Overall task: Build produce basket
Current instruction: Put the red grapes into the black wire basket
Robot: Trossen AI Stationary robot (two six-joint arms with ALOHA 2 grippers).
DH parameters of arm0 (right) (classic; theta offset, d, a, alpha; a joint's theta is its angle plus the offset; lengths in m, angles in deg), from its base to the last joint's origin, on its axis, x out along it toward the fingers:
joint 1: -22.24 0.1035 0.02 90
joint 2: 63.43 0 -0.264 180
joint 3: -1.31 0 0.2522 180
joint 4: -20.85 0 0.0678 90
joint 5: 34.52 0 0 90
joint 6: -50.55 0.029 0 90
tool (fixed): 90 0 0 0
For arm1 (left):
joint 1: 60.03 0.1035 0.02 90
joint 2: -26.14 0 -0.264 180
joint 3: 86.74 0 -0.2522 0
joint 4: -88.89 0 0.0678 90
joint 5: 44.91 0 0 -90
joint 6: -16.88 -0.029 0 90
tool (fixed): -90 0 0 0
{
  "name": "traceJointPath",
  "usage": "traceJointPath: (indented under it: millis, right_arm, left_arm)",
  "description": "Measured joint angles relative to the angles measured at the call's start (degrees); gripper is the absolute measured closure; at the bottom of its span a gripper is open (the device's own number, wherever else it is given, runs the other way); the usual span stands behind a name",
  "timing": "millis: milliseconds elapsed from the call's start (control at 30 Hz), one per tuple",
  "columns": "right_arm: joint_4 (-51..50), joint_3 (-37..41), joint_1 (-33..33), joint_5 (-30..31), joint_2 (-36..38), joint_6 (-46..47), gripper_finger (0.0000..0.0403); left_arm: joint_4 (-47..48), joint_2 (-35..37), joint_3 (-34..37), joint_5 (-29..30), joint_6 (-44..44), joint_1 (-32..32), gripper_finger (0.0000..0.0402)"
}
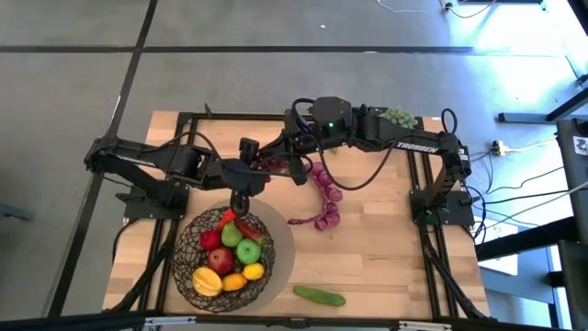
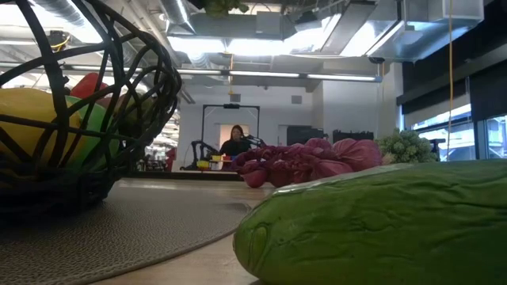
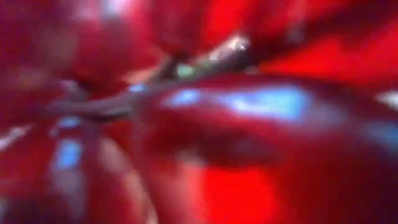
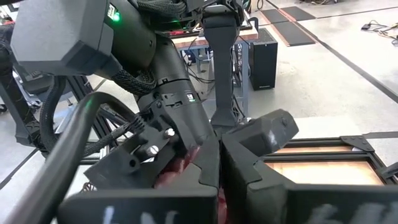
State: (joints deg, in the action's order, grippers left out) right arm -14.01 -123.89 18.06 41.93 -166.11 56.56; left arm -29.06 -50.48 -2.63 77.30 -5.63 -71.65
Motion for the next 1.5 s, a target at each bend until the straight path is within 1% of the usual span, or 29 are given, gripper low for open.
traceJointPath:
  millis: [433, 533, 633, 733, 900, 1033, 1067, 1333, 1500]
  right_arm:
    - [0.3, 0.0, 0.0, 0.0, 0.0, 1.0, 0.0403]
    - [0.3, 0.0, 0.0, 0.0, 0.0, 1.0, 0.0403]
    - [0.2, 0.0, 0.0, 0.0, 0.0, 1.0, 0.0403]
    - [0.2, 0.0, 0.0, 0.0, 0.0, 1.3, 0.0403]
    - [0.2, 0.0, 0.0, 0.0, 0.0, 1.4, 0.0403]
    - [0.2, 0.0, 0.0, 0.0, 0.0, 1.4, 0.0403]
    - [0.2, 0.0, 0.0, 0.0, 0.0, 1.4, 0.0403]
    - [0.2, 0.0, 0.0, 0.0, 0.0, 1.2, 0.0401]
    - [0.3, 0.0, 0.0, 0.0, 0.0, 1.0, 0.0387]
  left_arm:
    - [-1.0, 0.0, 0.0, 0.0, -0.1, 0.0, 0.0215]
    - [-1.6, 0.0, 0.0, 0.0, -0.1, 0.0, 0.0222]
    - [-1.7, 0.0, 0.0, 0.0, -0.1, 0.2, 0.0241]
    - [-1.7, 0.0, 0.0, 0.1, -0.1, 0.8, 0.0269]
    - [-1.7, 0.0, 0.0, -0.1, 0.9, 1.5, 0.0330]
    - [-2.5, 0.0, 0.0, -2.9, 1.2, 2.0, 0.0385]
    - [-2.6, 0.0, 0.0, -3.6, 1.2, 2.1, 0.0393]
    - [-2.6, 0.0, 0.0, -4.0, 1.2, 2.1, 0.0401]
    - [-2.6, 0.0, 0.0, -4.6, 1.2, 2.1, 0.0401]
